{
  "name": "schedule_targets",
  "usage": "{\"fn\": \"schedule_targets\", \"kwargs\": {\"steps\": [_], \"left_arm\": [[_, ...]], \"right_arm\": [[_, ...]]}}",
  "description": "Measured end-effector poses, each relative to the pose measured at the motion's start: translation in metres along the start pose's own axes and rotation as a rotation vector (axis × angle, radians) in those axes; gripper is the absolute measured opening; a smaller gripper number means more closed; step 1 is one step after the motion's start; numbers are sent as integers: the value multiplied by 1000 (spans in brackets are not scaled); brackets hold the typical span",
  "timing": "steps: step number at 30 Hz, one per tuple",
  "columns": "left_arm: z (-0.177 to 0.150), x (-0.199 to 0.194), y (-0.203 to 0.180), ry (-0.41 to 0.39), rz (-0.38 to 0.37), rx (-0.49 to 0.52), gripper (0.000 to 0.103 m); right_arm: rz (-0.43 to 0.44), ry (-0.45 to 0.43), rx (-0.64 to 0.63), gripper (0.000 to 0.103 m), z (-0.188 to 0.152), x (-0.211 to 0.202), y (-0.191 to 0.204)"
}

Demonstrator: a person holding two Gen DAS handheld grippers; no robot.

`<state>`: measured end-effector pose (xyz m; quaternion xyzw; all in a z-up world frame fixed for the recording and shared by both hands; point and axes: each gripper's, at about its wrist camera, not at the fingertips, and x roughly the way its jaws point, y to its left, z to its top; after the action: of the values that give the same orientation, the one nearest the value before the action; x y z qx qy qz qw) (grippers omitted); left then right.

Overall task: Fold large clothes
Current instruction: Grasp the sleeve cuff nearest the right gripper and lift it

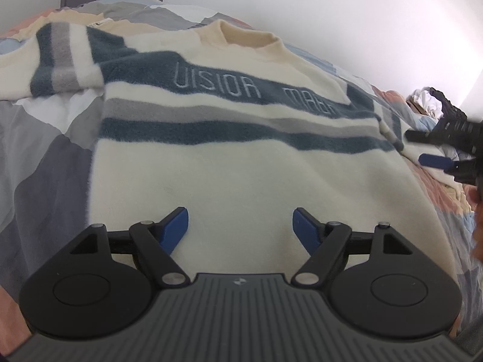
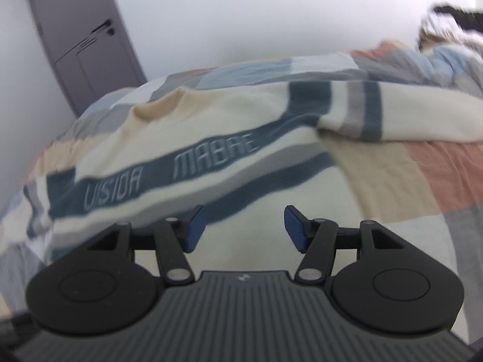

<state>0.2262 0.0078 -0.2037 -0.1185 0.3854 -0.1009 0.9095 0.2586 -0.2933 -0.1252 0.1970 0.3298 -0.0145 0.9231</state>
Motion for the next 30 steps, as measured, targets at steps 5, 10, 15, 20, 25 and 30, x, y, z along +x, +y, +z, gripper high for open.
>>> {"fn": "schedule_targets", "kwargs": {"steps": [5,10,15,20,25,30], "left_arm": [[-1,0,0,2,-3,-2,80],[5,10,4,-21,29,-12,80],[5,5,10,-54,56,-78,80],[7,5,10,-55,73,-111,80],[8,3,1,-103,175,-72,80],[12,10,-2,-112,215,-79,80]], "right_arm": [[33,-62,342,60,38,-10,-87],[-44,-127,431,62,39,-2,-168],[-51,-146,558,63,29,20,-242],[19,-214,631,86,35,39,-299],[41,-278,665,87,51,58,-322],[0,-348,618,86,79,78,-341]]}}
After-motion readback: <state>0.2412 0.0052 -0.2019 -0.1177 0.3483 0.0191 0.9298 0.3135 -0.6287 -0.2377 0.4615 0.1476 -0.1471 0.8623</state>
